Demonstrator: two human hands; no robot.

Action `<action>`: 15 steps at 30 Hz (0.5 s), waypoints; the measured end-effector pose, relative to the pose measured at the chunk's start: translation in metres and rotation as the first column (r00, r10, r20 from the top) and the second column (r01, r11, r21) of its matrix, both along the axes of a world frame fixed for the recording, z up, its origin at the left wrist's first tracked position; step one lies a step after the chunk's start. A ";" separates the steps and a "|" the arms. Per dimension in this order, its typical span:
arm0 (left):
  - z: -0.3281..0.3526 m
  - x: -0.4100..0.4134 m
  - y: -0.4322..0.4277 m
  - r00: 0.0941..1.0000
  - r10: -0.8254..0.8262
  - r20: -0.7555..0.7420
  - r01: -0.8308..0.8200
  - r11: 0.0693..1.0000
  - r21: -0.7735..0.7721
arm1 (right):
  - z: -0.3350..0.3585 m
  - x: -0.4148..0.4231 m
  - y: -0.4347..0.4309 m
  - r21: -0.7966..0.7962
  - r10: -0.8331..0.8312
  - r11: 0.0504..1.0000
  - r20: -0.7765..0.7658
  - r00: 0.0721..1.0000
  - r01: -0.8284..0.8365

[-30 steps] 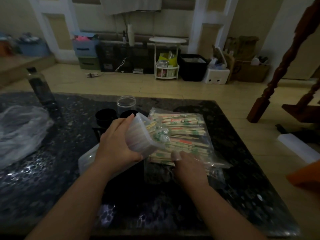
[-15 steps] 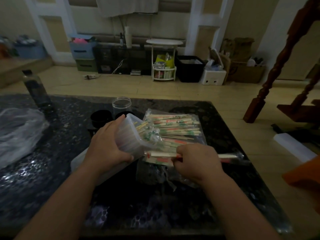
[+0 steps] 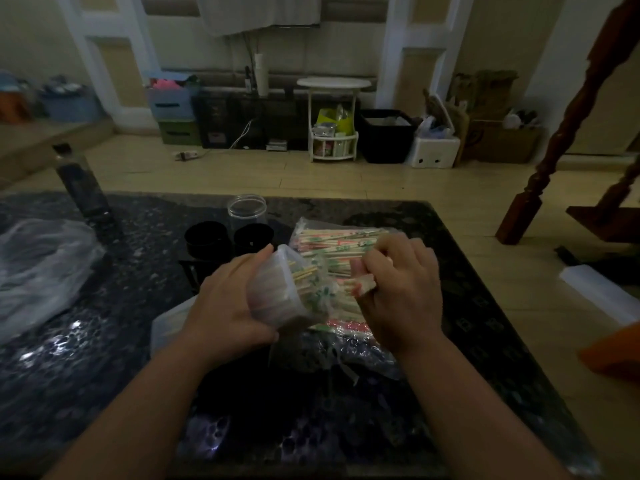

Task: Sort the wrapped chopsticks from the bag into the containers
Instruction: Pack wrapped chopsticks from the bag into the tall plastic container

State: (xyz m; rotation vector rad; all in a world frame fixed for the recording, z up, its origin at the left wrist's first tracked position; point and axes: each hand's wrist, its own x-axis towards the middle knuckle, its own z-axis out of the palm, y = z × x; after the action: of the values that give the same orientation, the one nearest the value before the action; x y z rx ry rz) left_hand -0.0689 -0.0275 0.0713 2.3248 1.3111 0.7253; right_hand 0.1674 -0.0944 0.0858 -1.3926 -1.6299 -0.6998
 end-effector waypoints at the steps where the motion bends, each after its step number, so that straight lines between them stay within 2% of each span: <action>1: -0.001 0.000 0.000 1.000 -0.008 0.002 0.008 1.000 0.002 | 0.000 0.000 0.001 -0.017 0.005 1.000 -0.031 1.000 -0.006; 5: 0.000 0.003 0.000 1.000 -0.008 -0.016 0.009 1.000 0.018 | 0.000 -0.004 -0.001 -0.097 0.052 0.993 -0.210 0.976 -0.073; 8: 0.002 0.003 0.000 1.000 0.010 -0.005 -0.010 1.000 0.001 | 0.006 -0.004 0.002 -0.036 0.157 0.979 -0.480 0.863 -0.198; 10: 0.003 0.002 0.000 1.000 0.003 0.009 -0.003 1.000 -0.011 | 0.014 -0.006 0.004 0.048 0.209 0.970 -0.662 0.720 -0.238; 12: 0.003 0.001 0.000 1.000 -0.005 0.028 0.005 1.000 -0.019 | 0.023 -0.009 0.001 0.107 0.229 0.962 -0.818 0.528 -0.253; 14: 0.004 0.000 0.000 0.999 -0.005 0.032 0.006 1.000 -0.027 | 0.028 -0.012 -0.003 0.150 0.242 0.952 -0.903 0.354 -0.269; 15: 0.004 0.000 0.000 1.000 -0.005 0.026 0.006 1.000 -0.028 | 0.030 -0.012 -0.004 0.158 0.240 0.948 -0.925 0.296 -0.277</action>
State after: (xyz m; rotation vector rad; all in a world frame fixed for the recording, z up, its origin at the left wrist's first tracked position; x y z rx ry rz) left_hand -0.0686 -0.0275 0.0755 2.2880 1.2952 0.7287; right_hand 0.1551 -0.0983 0.1153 -1.1148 -0.8170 0.3763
